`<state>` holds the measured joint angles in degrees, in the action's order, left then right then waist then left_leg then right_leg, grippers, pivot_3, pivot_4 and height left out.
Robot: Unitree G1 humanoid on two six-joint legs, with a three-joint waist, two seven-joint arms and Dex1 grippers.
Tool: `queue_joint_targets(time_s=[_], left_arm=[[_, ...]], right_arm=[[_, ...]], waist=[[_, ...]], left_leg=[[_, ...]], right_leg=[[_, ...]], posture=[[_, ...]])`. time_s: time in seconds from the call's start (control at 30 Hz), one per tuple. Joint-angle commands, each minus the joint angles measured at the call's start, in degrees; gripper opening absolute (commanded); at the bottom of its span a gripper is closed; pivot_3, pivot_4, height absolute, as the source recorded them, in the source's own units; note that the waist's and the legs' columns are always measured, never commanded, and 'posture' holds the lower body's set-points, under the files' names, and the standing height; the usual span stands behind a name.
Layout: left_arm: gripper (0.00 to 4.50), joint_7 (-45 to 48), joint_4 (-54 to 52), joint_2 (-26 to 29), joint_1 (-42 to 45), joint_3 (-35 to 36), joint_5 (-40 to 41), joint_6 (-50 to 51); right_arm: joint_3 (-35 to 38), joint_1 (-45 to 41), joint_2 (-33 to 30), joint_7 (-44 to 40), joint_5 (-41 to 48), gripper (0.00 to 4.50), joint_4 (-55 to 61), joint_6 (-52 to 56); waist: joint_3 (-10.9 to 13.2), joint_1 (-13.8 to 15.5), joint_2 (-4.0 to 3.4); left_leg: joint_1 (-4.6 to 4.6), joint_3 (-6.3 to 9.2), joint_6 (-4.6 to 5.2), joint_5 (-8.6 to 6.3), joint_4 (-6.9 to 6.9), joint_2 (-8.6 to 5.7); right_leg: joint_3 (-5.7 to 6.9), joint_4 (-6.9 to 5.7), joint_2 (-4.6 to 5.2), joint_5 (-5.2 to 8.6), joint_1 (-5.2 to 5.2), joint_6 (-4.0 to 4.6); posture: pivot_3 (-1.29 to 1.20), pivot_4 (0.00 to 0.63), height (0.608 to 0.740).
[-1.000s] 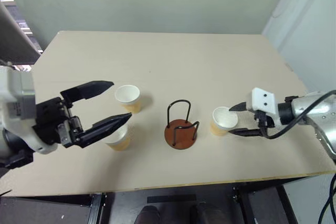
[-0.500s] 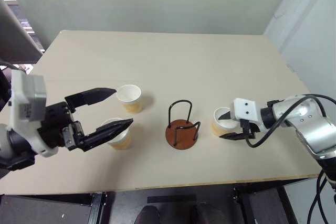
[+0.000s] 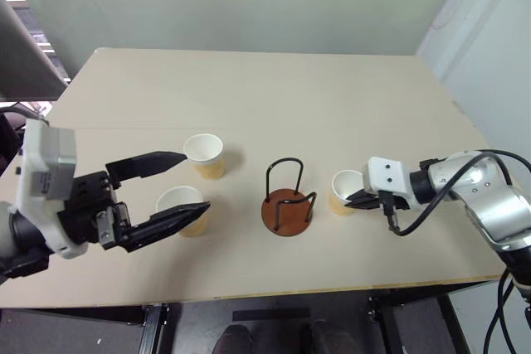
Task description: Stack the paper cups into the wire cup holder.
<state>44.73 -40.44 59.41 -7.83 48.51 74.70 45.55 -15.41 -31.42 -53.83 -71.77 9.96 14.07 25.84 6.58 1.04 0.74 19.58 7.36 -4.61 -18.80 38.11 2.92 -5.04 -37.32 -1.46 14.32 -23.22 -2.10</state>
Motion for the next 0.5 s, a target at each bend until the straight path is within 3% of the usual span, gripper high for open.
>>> queue_joint_targets(time_s=[0.03, 0.23, 0.5], left_arm=[[4.50, 0.19, -0.69, 0.89, 0.67, 0.88, 0.75, -0.56], [4.50, 0.23, -0.73, 0.58, 0.29, 1.21, 0.47, -0.64], [4.50, -1.09, -0.57, -0.48, 2.61, -2.67, -0.71, -2.46]], right_arm=[[3.88, -1.02, -1.31, -2.26, 2.82, 0.04, -0.26, 0.21], [13.47, -6.43, -3.33, -6.02, 13.83, 0.04, 2.26, 4.54], [10.26, -16.29, 3.22, -3.91, 18.94, 0.04, 7.53, 7.66]], waist=[[0.00, 0.01, 0.00], [0.05, 0.04, -0.08], [0.05, -0.30, -0.08]], left_leg=[[0.00, 0.00, 0.00, 0.00, 0.01, 0.00], [0.08, -0.04, -0.03, 0.02, 0.01, -0.03], [-0.05, -0.03, -0.05, 0.02, -0.04, 0.09]], right_leg=[[0.00, 0.00, 0.00, 0.00, 0.00, 0.00], [-0.03, 0.04, -0.10, 0.01, -0.07, 0.01], [-0.08, 0.03, -0.31, 0.03, -0.02, 0.04]], posture=[[0.00, 0.150, 0.740], [0.00, 0.150, 0.740], [0.00, 0.150, 0.740]])
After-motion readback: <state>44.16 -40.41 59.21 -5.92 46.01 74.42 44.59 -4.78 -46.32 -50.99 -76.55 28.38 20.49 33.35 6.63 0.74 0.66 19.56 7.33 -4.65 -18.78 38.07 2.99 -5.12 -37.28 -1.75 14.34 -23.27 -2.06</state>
